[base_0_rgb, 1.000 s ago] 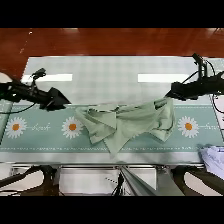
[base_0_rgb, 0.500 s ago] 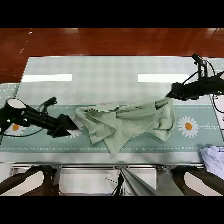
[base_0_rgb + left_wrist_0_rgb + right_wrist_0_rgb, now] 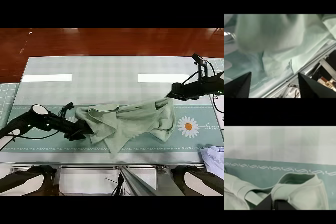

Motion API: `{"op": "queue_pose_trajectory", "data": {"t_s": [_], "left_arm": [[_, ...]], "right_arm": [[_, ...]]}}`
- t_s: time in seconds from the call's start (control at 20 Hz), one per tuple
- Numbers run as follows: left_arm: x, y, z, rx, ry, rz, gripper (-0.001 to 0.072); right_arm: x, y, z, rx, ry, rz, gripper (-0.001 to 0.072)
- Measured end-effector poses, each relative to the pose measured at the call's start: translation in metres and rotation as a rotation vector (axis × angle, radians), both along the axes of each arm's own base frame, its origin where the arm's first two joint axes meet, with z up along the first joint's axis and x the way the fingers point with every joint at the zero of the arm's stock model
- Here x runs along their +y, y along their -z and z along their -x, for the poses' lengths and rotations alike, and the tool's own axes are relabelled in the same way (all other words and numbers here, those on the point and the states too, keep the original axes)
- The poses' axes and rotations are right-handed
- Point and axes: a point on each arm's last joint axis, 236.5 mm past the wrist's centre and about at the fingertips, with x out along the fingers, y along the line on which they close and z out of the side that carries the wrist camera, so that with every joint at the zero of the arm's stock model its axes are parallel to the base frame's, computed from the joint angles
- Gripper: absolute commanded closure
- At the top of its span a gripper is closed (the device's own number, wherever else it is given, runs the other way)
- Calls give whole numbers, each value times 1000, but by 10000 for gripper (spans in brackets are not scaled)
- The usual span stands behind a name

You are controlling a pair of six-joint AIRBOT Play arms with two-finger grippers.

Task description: Fold the shirts.

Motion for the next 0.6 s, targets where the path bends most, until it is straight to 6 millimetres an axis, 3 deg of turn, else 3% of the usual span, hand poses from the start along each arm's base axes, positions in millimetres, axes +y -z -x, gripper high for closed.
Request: {"op": "queue_pose_trajectory", "data": {"t_s": [0.15,0.2,0.3,0.4,0.6], "left_arm": [[-15,4,-1,31,-25,28,51],[-21,5,-3,41,-35,38,94],[-25,13,-6,43,-45,26,510],[-28,19,-9,41,-53,19,671],[-32,11,-13,18,-25,65,683]], "right_arm": [[-1,0,0,-1,0,3,685],[-1,0,0,-2,1,4,684],[-1,0,-1,-6,2,6,685],[-1,0,-2,-8,4,6,685],[-4,1,-2,-8,3,17,684]]}}
